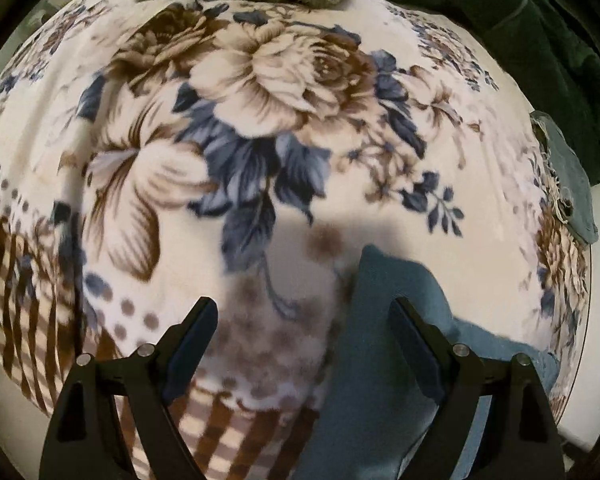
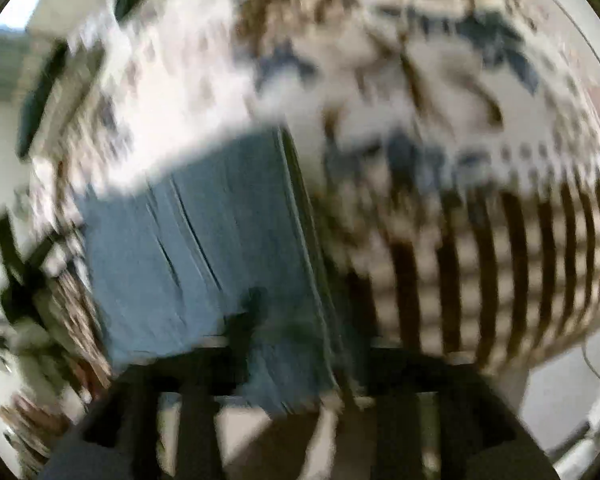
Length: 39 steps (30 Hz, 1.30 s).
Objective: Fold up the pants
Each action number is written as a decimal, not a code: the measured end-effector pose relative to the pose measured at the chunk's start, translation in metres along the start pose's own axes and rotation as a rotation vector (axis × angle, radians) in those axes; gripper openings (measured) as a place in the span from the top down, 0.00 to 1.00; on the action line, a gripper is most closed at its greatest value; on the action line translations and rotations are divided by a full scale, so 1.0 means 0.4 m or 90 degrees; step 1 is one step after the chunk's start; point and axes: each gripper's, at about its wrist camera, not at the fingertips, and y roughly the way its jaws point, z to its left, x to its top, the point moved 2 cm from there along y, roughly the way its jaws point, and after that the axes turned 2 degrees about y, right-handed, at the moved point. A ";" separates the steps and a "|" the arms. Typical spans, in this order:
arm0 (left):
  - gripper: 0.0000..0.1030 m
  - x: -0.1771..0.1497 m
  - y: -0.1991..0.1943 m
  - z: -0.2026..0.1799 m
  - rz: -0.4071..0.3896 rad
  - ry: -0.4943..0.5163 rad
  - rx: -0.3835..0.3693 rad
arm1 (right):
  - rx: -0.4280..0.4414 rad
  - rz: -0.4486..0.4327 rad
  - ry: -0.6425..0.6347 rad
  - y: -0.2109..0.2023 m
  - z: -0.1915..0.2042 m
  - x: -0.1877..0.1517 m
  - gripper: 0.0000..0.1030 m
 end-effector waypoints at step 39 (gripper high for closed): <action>0.09 -0.106 -0.021 0.001 0.065 -0.062 -0.278 | 0.151 0.079 0.079 0.119 -0.090 -0.086 0.08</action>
